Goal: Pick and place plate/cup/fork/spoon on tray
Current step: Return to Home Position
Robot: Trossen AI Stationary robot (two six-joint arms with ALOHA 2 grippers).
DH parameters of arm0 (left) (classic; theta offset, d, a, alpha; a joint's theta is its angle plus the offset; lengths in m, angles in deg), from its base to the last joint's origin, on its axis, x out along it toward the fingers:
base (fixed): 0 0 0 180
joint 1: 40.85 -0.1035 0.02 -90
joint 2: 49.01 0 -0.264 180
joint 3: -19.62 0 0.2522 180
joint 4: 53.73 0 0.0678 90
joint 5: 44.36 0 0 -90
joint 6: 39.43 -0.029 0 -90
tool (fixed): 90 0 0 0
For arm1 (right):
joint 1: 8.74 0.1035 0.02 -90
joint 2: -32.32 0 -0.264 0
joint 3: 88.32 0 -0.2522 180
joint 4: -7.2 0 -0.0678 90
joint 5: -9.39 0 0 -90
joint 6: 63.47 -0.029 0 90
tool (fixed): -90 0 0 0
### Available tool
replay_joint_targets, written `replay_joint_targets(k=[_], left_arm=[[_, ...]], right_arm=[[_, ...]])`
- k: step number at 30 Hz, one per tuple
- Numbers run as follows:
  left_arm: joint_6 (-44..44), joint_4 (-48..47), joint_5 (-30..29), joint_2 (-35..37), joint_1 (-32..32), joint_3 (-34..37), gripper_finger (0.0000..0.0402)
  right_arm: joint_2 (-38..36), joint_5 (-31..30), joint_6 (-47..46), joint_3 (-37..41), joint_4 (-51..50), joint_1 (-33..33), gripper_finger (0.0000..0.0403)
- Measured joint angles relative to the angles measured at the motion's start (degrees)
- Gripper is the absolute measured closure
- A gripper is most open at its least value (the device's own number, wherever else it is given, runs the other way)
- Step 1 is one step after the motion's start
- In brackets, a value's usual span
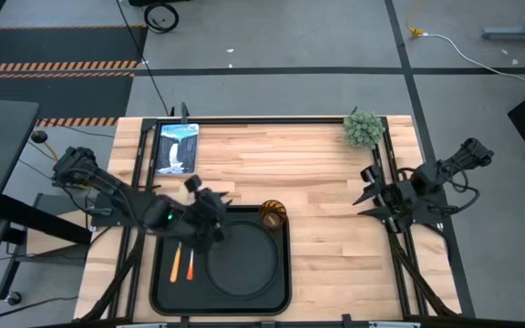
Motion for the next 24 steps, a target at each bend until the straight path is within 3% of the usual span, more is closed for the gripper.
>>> replay_joint_targets(k=[5,13,19,24], left_arm=[[-15.6,7.2,4.2,0.0,-6.6,0.0,0.0292],[-38.0,19.7,21.4,0.0,-16.5,0.0,0.0292],[-46.7,28.3,33.6,0.0,-23.0,0.0,0.0292],[-48.1,34.3,35.0,0.0,-25.1,0.0,0.0292]], right_arm=[[-2.8,-0.4,-3.1,7.3,6.6,-3.3,0.0299],[-8.1,0.0,-1.7,10.0,7.1,-8.4,0.0314],[-10.7,0.1,-3.2,12.0,8.3,-10.8,0.0320],[-11.1,-0.3,-3.8,15.4,13.1,-11.0,0.0326]])
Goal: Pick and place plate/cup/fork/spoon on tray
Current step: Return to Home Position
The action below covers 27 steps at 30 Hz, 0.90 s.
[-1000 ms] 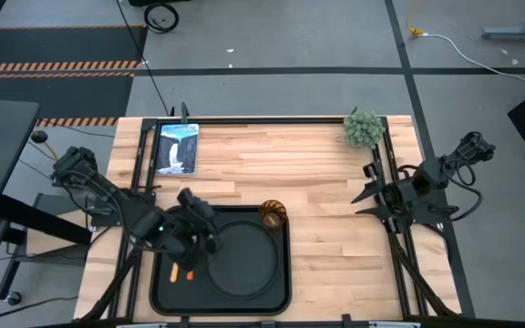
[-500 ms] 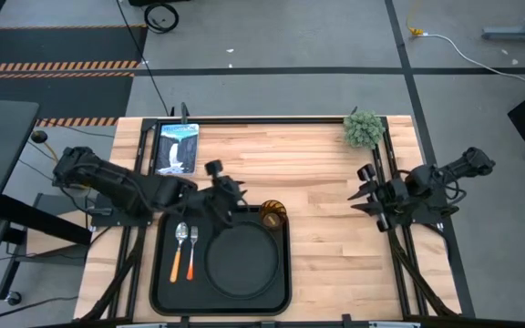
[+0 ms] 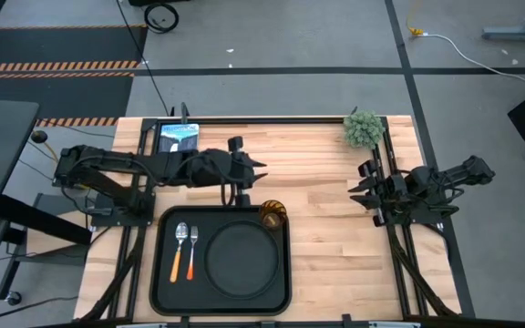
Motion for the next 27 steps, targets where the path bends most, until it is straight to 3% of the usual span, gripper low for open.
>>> replay_joint_targets(k=[6,15,21,27], left_arm=[[0.0,4.8,-0.7,0.0,1.7,0.0,0.0292],[1.0,4.3,-3.5,2.4,4.4,0.0,0.0292],[2.8,3.2,-3.4,5.1,5.6,0.1,0.0292],[8.7,4.0,-3.3,5.4,6.5,0.1,0.0292]], right_arm=[[0.0,-0.2,0.1,1.8,2.7,0.0,0.0329],[-2.0,-6.6,-0.3,1.5,0.5,0.0,0.0330],[-4.0,-18.4,-2.3,1.6,-0.2,0.0,0.0329],[-3.9,-19.6,-2.4,1.6,-0.2,0.0,0.0330]])
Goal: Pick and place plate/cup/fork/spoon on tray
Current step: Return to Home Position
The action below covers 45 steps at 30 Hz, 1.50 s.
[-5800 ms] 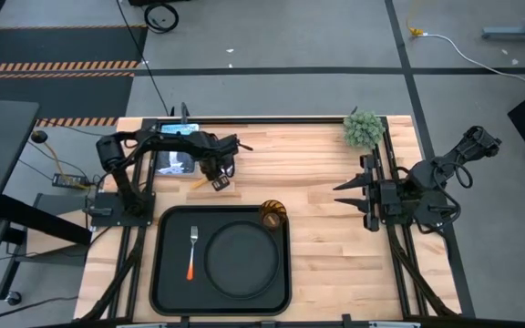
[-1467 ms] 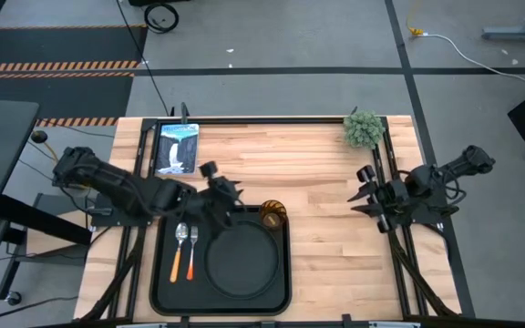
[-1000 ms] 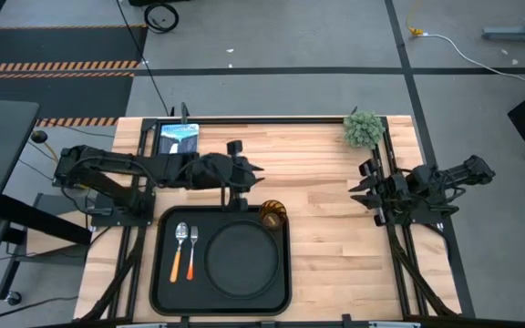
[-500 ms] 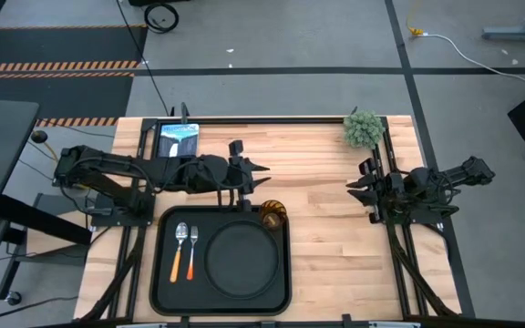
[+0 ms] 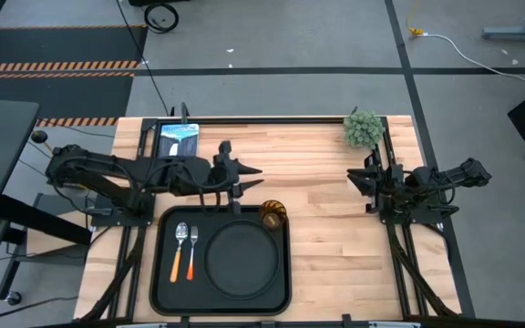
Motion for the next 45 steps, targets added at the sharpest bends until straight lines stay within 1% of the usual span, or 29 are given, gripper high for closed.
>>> replay_joint_targets(k=[11,14,16,18,19,21,23,27,31,36,40,42,45], left_arm=[[15.9,1.4,0.0,-0.3,0.2,0.0,0.0292],[15.5,-0.7,1.0,1.4,-0.3,0.0,0.0292],[17.2,-1.7,0.6,3.4,-0.8,1.1,0.0292],[20.9,-1.7,-0.2,7.2,-0.3,4.8,0.0292],[22.6,-0.3,-0.2,9.2,0.1,7.3,0.0292],[23.7,4.8,0.0,13.5,1.3,13.9,0.0292],[22.5,12.8,1.4,18.0,2.3,22.3,0.0292],[18.5,28.3,8.2,26.8,2.8,38.2,0.0292],[18.3,36.7,15.6,35.5,2.9,49.8,0.0292],[19.0,39.9,21.9,46.3,2.8,60.5,0.0292],[22.3,40.6,23.2,55.8,2.8,69.0,0.0292],[22.4,40.5,24.8,59.5,2.8,71.5,0.0292],[21.6,35.7,28.3,63.9,2.3,71.5,0.0292]], right_arm=[[0.0,0.0,0.1,0.0,0.0,0.0,0.0330],[0.0,0.0,0.1,0.0,0.0,0.0,0.0330],[0.0,0.0,0.1,0.0,0.0,0.0,0.0330],[0.0,0.0,0.1,0.0,0.0,0.0,0.0330],[0.0,0.0,0.1,0.0,0.0,0.0,0.0330],[0.0,0.0,0.1,0.0,0.0,0.0,0.0330],[0.0,0.0,0.1,0.0,0.0,0.0,0.0330],[0.0,0.0,0.1,0.0,0.0,0.0,0.0330],[0.1,0.0,0.1,0.0,0.0,0.0,0.0330],[0.1,0.0,0.1,0.0,0.0,0.0,0.0330],[0.1,0.0,0.1,0.0,0.0,0.0,0.0330],[0.1,0.0,0.1,0.0,0.0,0.0,0.0330],[0.1,0.0,0.1,0.0,0.0,0.0,0.0330]])
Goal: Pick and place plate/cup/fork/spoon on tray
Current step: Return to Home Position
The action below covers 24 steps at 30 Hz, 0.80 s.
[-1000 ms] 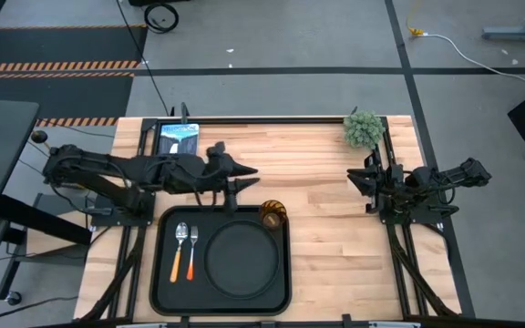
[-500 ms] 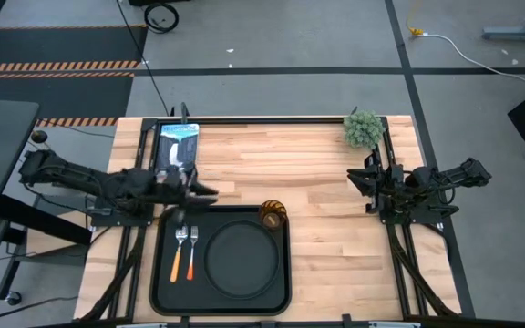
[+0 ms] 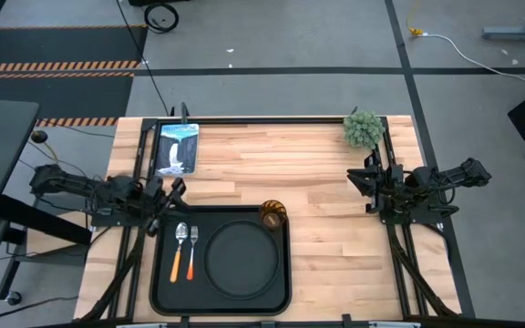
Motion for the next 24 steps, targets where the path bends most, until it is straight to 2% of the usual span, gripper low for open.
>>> replay_joint_targets(k=[4,10,13,24], left_arm=[[-1.2,-4.6,6.5,4.9,-2.3,0.0,0.0292],[-2.2,-20.5,12.7,10.7,-6.3,0.1,0.0292],[-0.9,-21.6,12.7,11.4,-6.5,0.0,0.0292],[-4.3,-20.2,10.1,11.0,-6.8,0.1,0.0292]], right_arm=[[0.0,0.0,0.0,0.0,0.0,0.0,0.0330],[0.0,0.0,0.0,0.0,0.0,0.0,0.0330],[0.0,0.0,0.0,0.0,0.0,0.0,0.0330],[0.0,0.0,0.0,0.0,0.0,0.0,0.0330]])
